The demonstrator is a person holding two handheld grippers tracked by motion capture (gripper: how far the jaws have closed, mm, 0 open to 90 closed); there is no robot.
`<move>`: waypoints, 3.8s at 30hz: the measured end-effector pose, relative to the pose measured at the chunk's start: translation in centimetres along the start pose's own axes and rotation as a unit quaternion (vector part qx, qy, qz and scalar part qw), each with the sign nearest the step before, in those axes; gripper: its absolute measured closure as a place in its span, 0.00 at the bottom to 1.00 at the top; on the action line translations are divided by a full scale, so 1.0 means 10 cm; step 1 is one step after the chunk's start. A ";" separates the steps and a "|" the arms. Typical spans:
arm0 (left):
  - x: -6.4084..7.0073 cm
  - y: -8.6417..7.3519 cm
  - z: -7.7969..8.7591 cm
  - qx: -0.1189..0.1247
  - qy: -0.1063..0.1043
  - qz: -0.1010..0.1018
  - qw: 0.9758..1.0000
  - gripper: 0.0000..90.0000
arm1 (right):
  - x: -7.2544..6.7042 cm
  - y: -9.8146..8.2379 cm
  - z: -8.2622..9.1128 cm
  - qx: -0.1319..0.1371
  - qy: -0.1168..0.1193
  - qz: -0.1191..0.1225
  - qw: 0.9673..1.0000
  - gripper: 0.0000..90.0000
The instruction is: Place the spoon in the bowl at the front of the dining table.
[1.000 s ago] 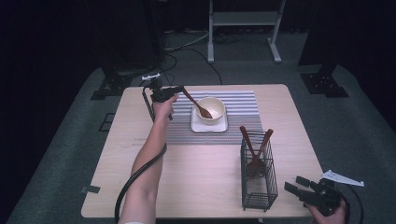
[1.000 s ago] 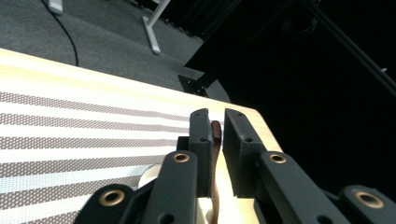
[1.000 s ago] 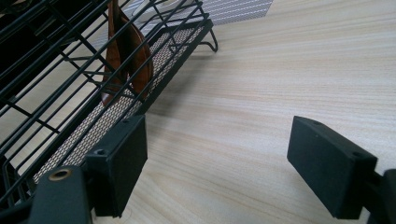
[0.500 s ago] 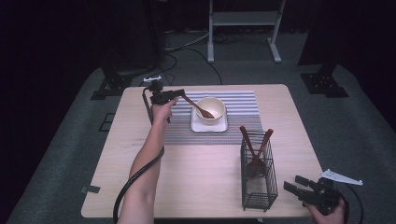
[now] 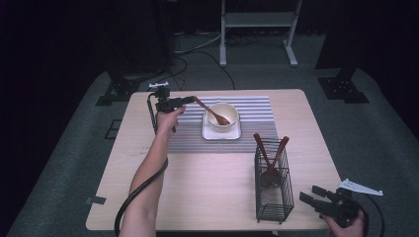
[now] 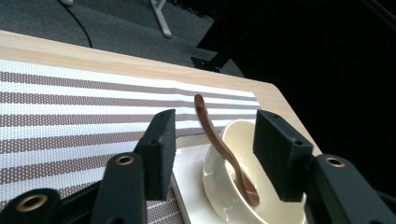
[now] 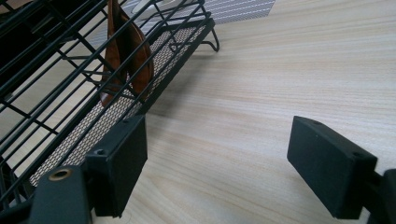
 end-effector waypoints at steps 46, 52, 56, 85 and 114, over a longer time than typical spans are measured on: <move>0.27 -0.28 0.32 -0.057 -0.078 -0.082 0.992 0.08 | -0.03 0.01 0.00 0.001 -0.010 0.002 1.000 0.21; 0.23 -0.36 0.42 -0.059 -0.079 -0.089 0.991 0.08 | -0.03 0.01 0.00 -0.001 -0.011 0.002 1.000 0.21; 0.23 -0.39 0.47 -0.060 -0.081 -0.093 0.990 0.08 | -0.03 0.01 0.00 0.000 -0.013 0.003 1.000 0.21; 0.35 -0.69 0.56 -0.091 -0.102 -0.114 0.984 0.02 | -0.04 0.01 0.01 0.000 -0.016 0.004 1.000 0.21; 0.48 -0.97 0.71 -0.099 -0.115 -0.135 0.979 0.01 | -0.04 0.01 0.00 -0.002 -0.018 0.001 1.000 0.21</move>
Point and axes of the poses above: each handheld gripper's, and its own axes: z roughly backward along the jaws, y roughly out of its top, x roughly to its right, the point moved 5 cm from there along -z, roughly forward along the jaws, and after that the axes turned 6 degrees about -x, right-handed, at the moved point
